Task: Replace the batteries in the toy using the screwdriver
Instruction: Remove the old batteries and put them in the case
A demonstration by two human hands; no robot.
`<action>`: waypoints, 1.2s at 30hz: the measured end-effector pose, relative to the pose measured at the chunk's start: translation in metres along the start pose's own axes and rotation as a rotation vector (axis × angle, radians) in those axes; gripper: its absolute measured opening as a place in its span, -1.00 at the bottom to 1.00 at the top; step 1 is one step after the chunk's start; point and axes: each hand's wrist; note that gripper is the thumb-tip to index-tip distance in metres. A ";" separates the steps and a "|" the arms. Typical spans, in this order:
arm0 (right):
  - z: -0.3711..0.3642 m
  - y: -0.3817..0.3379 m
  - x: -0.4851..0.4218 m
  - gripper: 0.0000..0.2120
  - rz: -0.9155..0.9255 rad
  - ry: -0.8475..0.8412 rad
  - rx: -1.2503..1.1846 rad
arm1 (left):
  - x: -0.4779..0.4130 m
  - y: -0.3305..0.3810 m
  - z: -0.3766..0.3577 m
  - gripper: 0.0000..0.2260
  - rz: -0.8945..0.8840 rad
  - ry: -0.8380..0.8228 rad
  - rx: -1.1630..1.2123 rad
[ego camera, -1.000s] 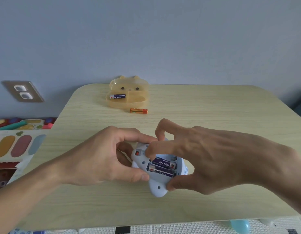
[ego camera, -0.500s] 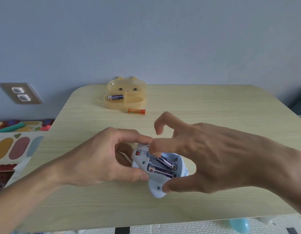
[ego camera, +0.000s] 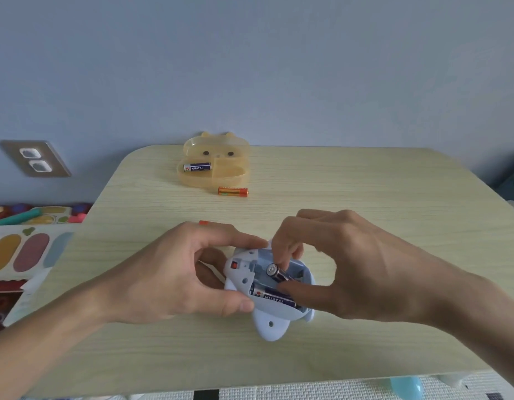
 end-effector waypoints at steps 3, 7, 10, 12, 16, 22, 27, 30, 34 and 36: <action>-0.002 0.003 0.005 -0.80 -0.047 0.024 -0.053 | 0.001 -0.002 -0.004 -0.43 0.017 0.019 0.025; 0.020 -0.002 -0.013 -0.86 -0.047 0.216 -0.373 | 0.004 -0.006 -0.007 -0.42 0.034 0.033 0.090; 0.042 0.001 -0.062 -0.88 -0.029 0.283 -0.337 | 0.006 -0.006 -0.008 -0.44 0.038 0.060 0.103; 0.043 0.003 -0.105 -0.88 -0.010 0.272 -0.208 | 0.008 -0.006 -0.008 -0.46 0.042 0.055 0.123; 0.016 0.009 -0.186 -0.87 -0.010 0.198 -0.084 | 0.009 -0.007 -0.007 -0.46 0.057 0.066 0.154; -0.011 0.045 -0.243 -0.90 -0.121 0.079 0.131 | 0.010 -0.005 -0.005 -0.49 0.060 0.079 0.143; -0.020 0.060 -0.248 -0.89 -0.172 0.046 0.187 | 0.011 -0.005 -0.003 -0.45 0.060 0.071 0.129; -0.027 0.064 -0.250 -0.91 -0.176 0.058 0.211 | 0.011 -0.003 -0.002 -0.45 0.066 0.075 0.115; -0.019 0.054 -0.239 -0.83 -0.139 0.105 0.217 | 0.011 -0.004 -0.003 -0.46 0.062 0.080 0.123; -0.004 0.038 -0.213 -0.79 -0.075 0.165 0.193 | 0.011 -0.007 -0.005 -0.48 0.058 0.074 0.153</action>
Point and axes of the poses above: each hand's wrist, its own x-axis away from the middle knuckle, its own z-axis out of the back of the hand, y = z × x, and after that the axes turned 15 degrees about -x, right-handed
